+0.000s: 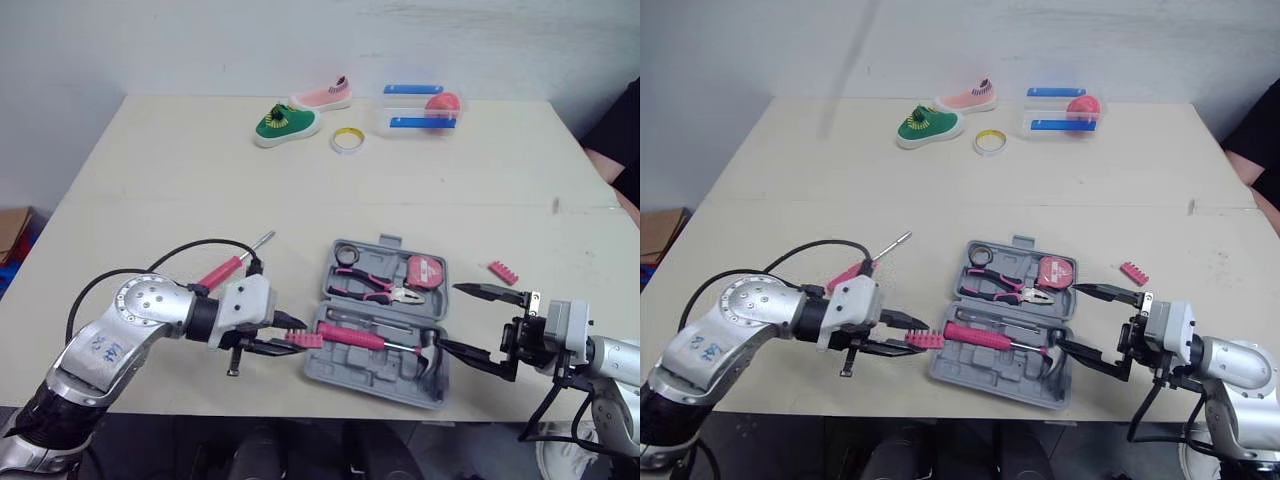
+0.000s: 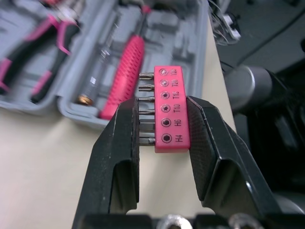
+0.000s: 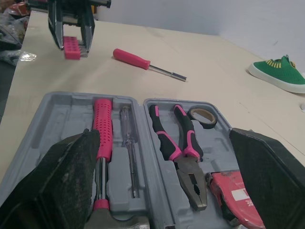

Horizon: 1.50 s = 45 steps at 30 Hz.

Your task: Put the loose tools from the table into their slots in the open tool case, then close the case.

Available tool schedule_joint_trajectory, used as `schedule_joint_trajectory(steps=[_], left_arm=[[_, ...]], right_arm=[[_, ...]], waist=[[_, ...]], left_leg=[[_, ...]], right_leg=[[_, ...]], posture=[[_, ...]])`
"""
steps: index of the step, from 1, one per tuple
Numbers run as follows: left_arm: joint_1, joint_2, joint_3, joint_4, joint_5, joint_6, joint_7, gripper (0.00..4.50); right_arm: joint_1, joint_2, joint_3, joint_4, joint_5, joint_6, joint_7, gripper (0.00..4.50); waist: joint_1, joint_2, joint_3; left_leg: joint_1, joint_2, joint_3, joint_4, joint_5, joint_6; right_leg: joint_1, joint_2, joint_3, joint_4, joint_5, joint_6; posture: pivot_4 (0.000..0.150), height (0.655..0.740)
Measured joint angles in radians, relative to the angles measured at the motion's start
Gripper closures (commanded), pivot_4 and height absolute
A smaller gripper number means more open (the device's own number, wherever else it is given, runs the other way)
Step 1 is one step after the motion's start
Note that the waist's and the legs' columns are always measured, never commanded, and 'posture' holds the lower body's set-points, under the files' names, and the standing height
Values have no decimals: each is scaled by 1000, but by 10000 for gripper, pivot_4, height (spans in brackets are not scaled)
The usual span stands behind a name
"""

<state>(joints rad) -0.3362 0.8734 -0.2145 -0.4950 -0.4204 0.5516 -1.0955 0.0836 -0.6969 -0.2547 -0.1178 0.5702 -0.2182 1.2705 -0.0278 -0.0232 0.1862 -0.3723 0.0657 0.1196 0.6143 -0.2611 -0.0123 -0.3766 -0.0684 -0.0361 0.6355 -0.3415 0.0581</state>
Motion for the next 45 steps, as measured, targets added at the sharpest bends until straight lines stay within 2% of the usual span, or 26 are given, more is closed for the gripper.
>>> schedule_joint_trajectory(steps=[7,12,16,29,35,45], left_arm=[[-89,-9,-170,43,187,-42,-12,37793],[-129,-56,-237,79,265,-57,-13,37793],[-153,-123,-264,88,299,-33,4,37793],[-240,-194,-281,102,329,55,14,37793],[-252,-194,-350,112,338,104,-28,37793],[-288,-227,-375,124,403,112,6,37793]], right_arm=[[22,1,1,6,-2,-20,19,0],[82,2,-2,-1,4,-25,24,0],[126,6,-9,-57,25,-20,18,0],[188,20,-30,-73,25,-41,23,0],[195,21,-30,-86,24,-38,0,0],[195,23,-30,-110,22,-28,-26,0]], waist=[[3,-1,0],[4,-1,1],[5,-2,1],[6,-2,1],[1,-2,1],[4,-2,1]], left_leg=[[0,-1,0,1,0,0],[0,-1,0,1,0,0],[0,0,0,2,1,1],[0,0,-1,2,2,0],[0,0,-1,2,3,-1],[0,0,-1,4,3,-1]], right_leg=[[0,1,2,0,0,1],[0,1,2,0,0,1],[1,1,2,0,1,2],[1,4,5,2,1,2],[0,6,6,2,1,2],[1,5,7,4,1,2]], posture=[[1500,7400],[1500,7400],[1500,7400],[1500,7400],[1500,7400],[1500,7400]])
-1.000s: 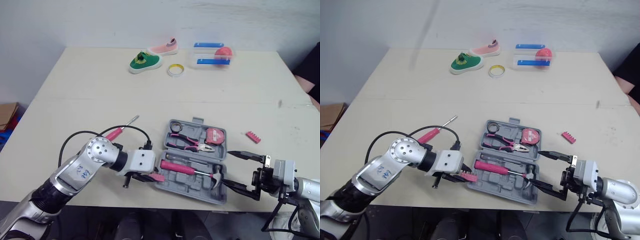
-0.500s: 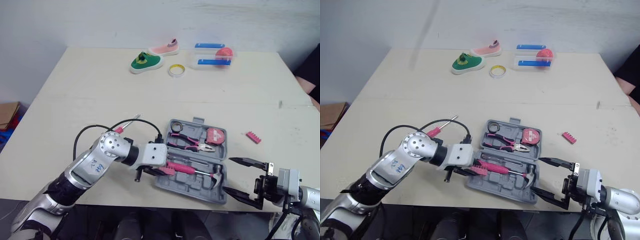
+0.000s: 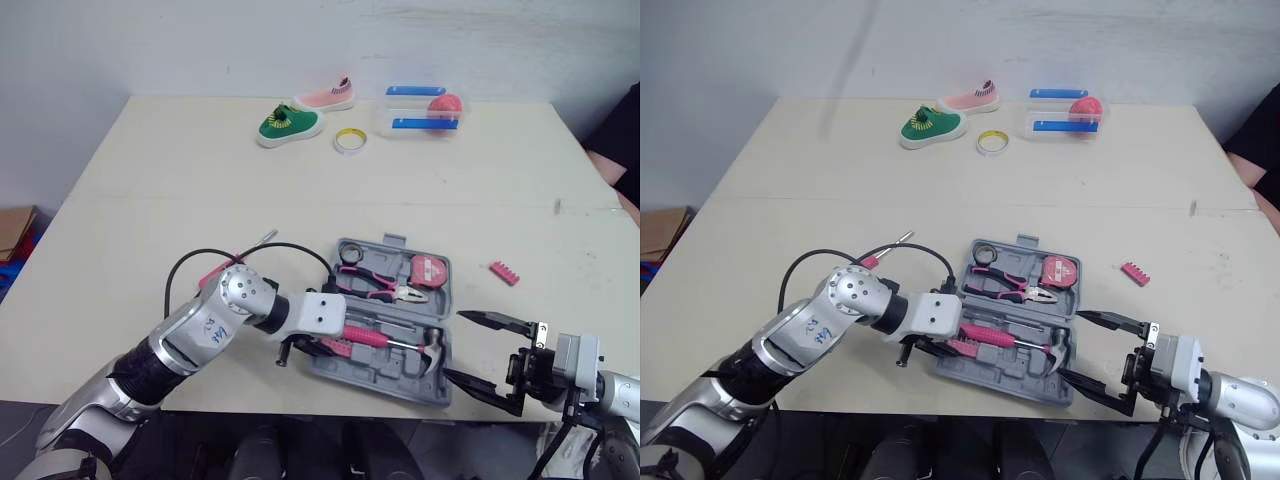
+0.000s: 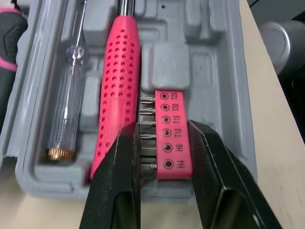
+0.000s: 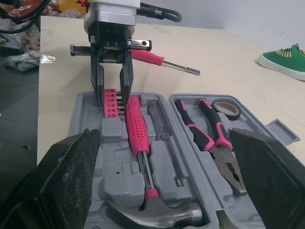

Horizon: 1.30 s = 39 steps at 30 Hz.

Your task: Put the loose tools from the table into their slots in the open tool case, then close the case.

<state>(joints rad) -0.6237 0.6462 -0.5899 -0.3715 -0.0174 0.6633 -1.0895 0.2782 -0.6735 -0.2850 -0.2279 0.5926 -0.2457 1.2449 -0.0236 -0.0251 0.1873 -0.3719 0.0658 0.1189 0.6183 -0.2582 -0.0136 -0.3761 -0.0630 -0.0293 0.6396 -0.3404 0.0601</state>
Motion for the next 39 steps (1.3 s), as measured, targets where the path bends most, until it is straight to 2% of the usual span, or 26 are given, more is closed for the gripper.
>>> schedule_joint_trajectory(steps=[10,11,12,17,23,26,28,30,33,35,36,39], left_arm=[[1,-21,-4,23,15,-30,8,37793],[2,-24,-3,26,14,-34,10,29793],[2,-26,-1,27,13,-32,10,27167],[2,-22,17,22,5,-54,4,6910],[1,62,113,-96,-83,-19,-62,6910],[5,70,184,-128,-155,-6,-85,6910],[24,36,234,-118,-198,-63,-83,12379],[60,-10,284,-69,-240,-153,-82,19741],[100,-89,351,39,-287,-223,-57,33881],[120,-102,357,95,-290,-291,-59,43315],[127,-100,354,115,-287,-323,-70,44699],[162,-86,322,187,-264,-455,-141,44699]], right_arm=[[-14,38,0,170,-8,-110,88,0],[-14,45,0,186,-9,-126,96,0],[-14,49,0,198,-9,-137,102,0],[1,51,-3,234,-6,-186,137,0],[35,52,-8,238,18,-209,172,0],[43,52,-8,243,25,-212,185,0],[42,52,-9,261,26,-214,190,0],[39,52,-9,272,26,-215,195,0],[32,52,-9,279,25,-216,197,0],[22,52,-9,280,24,-217,196,0],[20,52,-9,280,23,-216,196,0],[6,52,-9,280,20,-212,182,0]], waist=[[4,0,0],[5,0,0],[6,0,0],[12,0,0],[6,0,0],[8,0,0],[9,0,0],[10,0,0],[10,0,0],[8,0,0],[8,0,0],[5,1,0]], left_leg=[[0,0,0,3,-1,1],[0,0,0,3,-1,1],[0,0,0,4,-1,2],[0,0,0,4,-1,2],[1,1,1,3,-1,1],[1,1,1,4,-1,1],[1,1,1,4,-1,1],[1,1,1,5,-2,1],[1,1,1,6,-2,1],[1,1,1,6,-2,1],[1,1,1,6,-2,1],[1,1,1,5,-2,0]], right_leg=[[0,0,0,2,0,0],[0,-1,1,2,0,0],[0,-1,1,2,0,0],[0,-1,1,3,0,0],[0,0,1,4,-1,-1],[0,-1,1,4,-1,-1],[1,-1,1,4,-1,-1],[1,-1,1,4,-1,-1],[1,0,1,5,-1,-1],[1,0,1,5,-1,-1],[1,0,1,5,-1,-1],[1,0,1,5,-1,-1]], posture=[[1500,7400],[1500,7400],[1500,7400],[1500,7400],[1500,7400],[1500,7400],[1500,7400],[1500,7400],[1500,7400],[1500,7400],[1500,7400],[1500,7400]])
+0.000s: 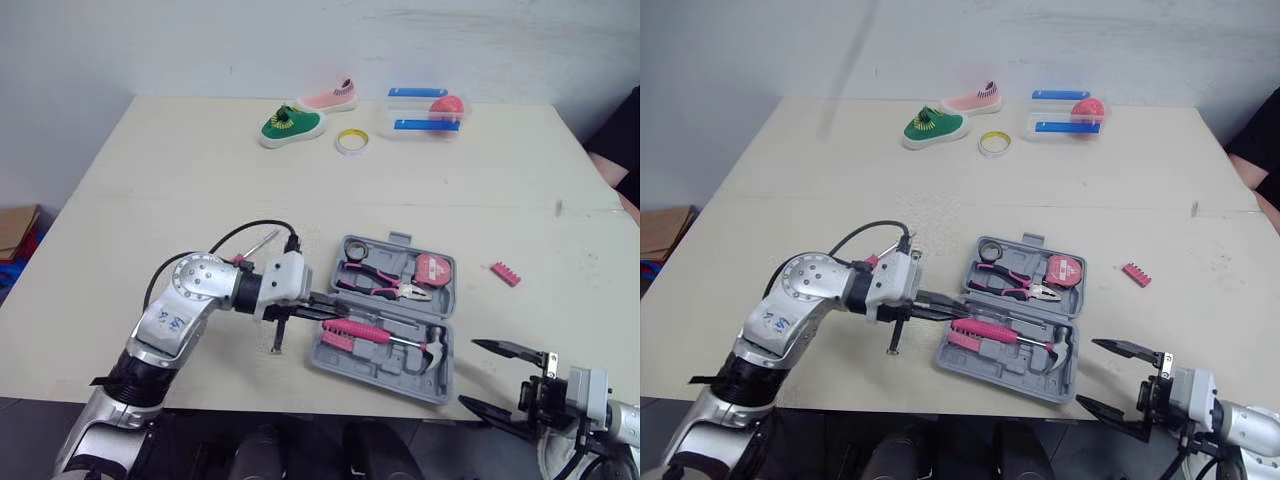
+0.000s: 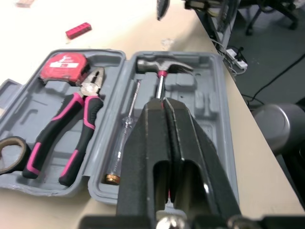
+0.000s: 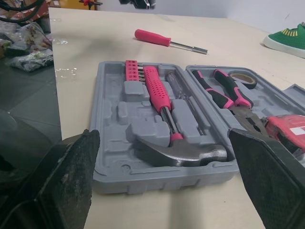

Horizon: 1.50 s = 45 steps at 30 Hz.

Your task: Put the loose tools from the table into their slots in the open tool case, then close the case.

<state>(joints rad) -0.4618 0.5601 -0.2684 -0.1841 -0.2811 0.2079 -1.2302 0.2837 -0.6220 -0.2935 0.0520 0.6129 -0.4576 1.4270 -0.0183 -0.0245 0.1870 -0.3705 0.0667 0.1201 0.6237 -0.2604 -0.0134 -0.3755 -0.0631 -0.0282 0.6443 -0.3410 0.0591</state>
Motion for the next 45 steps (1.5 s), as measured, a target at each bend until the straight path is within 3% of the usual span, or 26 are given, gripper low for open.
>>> schedule_joint_trajectory(steps=[5,13,24,30,34,37,44,45], left_arm=[[32,-15,-37,155,60,-112,-6,44699],[-8,-3,-99,179,148,-118,0,44699],[-64,-16,-184,113,211,115,57,44699],[-57,-10,-186,102,211,132,69,44699],[7,-79,-72,160,147,23,141,44699],[16,-68,87,159,26,29,150,37638],[107,60,436,250,-130,-8,181,6376],[119,75,475,274,-131,-17,193,4350]], right_arm=[[-3,0,0,-13,-18,6,-35,0],[10,-5,0,-87,-32,51,-92,0],[8,-7,1,-169,-42,137,-181,0],[14,-35,-1,-237,-51,216,-261,0],[13,-67,-81,-275,-87,295,-388,0],[5,-101,-160,-275,-87,306,-413,0],[83,-75,-323,-238,-85,295,-452,0],[96,-73,-340,-233,-87,289,-455,0]], waist=[[2,0,0],[6,1,-1],[14,9,-13],[12,10,-18],[14,9,-16],[12,5,-10],[12,5,-8],[11,5,-8]], left_leg=[[0,0,0,1,0,1],[0,0,0,1,-1,1],[2,0,0,2,-1,2],[2,1,0,1,-1,2],[-1,1,0,2,-1,2],[-2,2,0,1,-1,1],[-1,2,0,-3,-3,-1],[-1,2,1,-3,-3,-1]], right_leg=[[0,0,0,0,0,0],[1,-1,0,0,0,0],[2,-1,1,0,0,0],[2,0,1,0,0,0],[-1,0,2,1,0,0],[-2,2,1,1,0,0],[-2,2,0,-2,-2,1],[-2,2,1,-2,-2,1]], posture=[[1500,7400],[1500,7400],[1500,7400],[1500,7400],[1500,7400],[1500,7400],[1500,7400],[1500,7400]])
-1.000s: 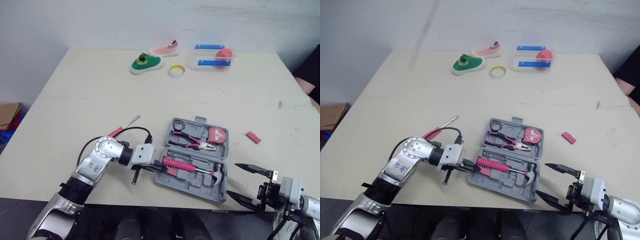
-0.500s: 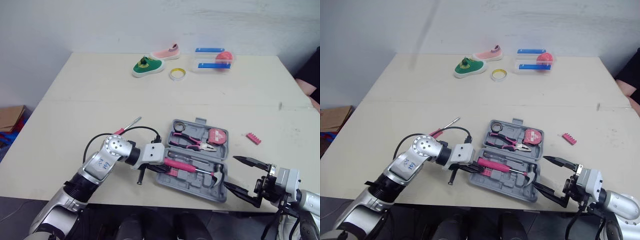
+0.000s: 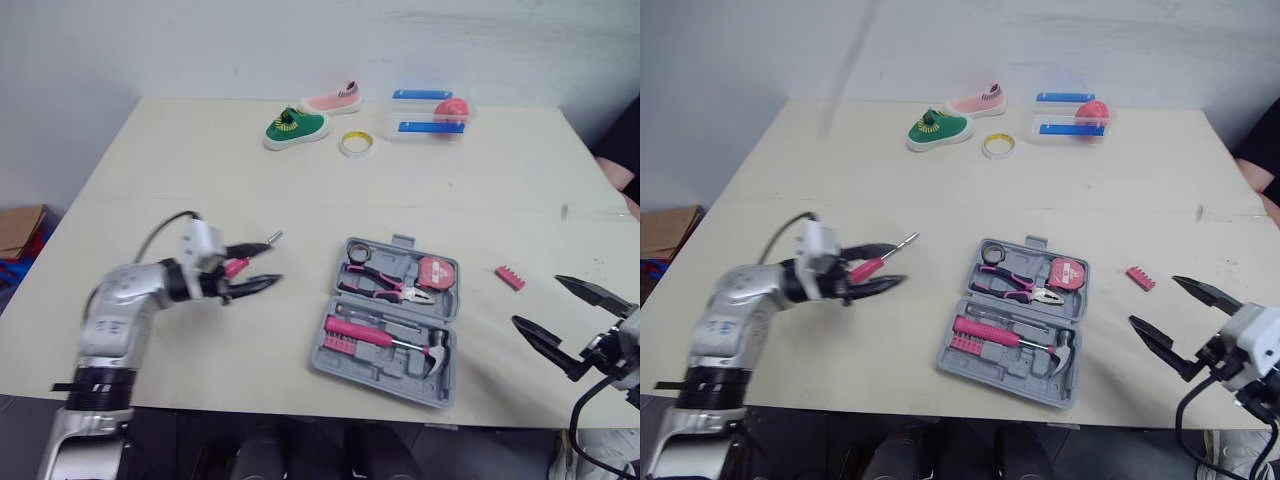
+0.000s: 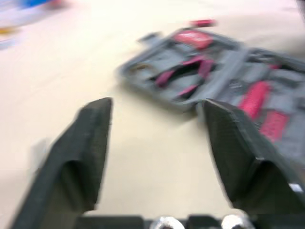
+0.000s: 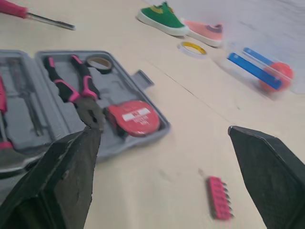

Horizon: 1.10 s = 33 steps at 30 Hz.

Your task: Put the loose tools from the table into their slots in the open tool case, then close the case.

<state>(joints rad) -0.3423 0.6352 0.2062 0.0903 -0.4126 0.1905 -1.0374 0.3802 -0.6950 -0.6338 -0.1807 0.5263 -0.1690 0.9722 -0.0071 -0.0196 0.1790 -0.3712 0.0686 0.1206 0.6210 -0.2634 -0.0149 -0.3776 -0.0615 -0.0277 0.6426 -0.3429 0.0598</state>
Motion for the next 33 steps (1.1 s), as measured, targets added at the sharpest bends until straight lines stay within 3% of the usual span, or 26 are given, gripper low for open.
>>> schedule_joint_trajectory(steps=[1,7,13,21,33], left_arm=[[36,38,83,63,3,-52,33,931],[164,76,248,246,34,-225,127,931],[335,65,467,243,-26,-185,283,931],[383,44,455,116,-58,-134,302,931],[253,40,301,-185,-222,112,261,931]], right_arm=[[18,8,-38,39,-19,-23,-16,0],[12,47,-110,199,-118,-107,-136,0],[72,51,-156,355,-167,-115,-200,0],[-33,8,-120,502,-192,-129,-211,0],[-433,-128,141,512,-186,19,-94,0]], waist=[[-3,-1,1],[-19,-4,2],[-22,-6,3],[-22,-6,3],[-27,-5,4]], left_leg=[[1,0,0,-1,-1,0],[0,-2,3,-1,-5,-1],[1,-2,2,-8,-5,-1],[1,-3,2,-8,-4,-1],[1,-3,3,-7,1,1]], right_leg=[[0,0,0,-1,0,0],[1,-8,-1,-4,1,1],[0,-11,-5,-6,-1,-3],[1,-11,-6,-6,-1,-2],[0,-8,-6,-6,1,1]], posture=[[1500,7400],[1500,7400],[1500,7400],[1500,7400],[1500,7400]])
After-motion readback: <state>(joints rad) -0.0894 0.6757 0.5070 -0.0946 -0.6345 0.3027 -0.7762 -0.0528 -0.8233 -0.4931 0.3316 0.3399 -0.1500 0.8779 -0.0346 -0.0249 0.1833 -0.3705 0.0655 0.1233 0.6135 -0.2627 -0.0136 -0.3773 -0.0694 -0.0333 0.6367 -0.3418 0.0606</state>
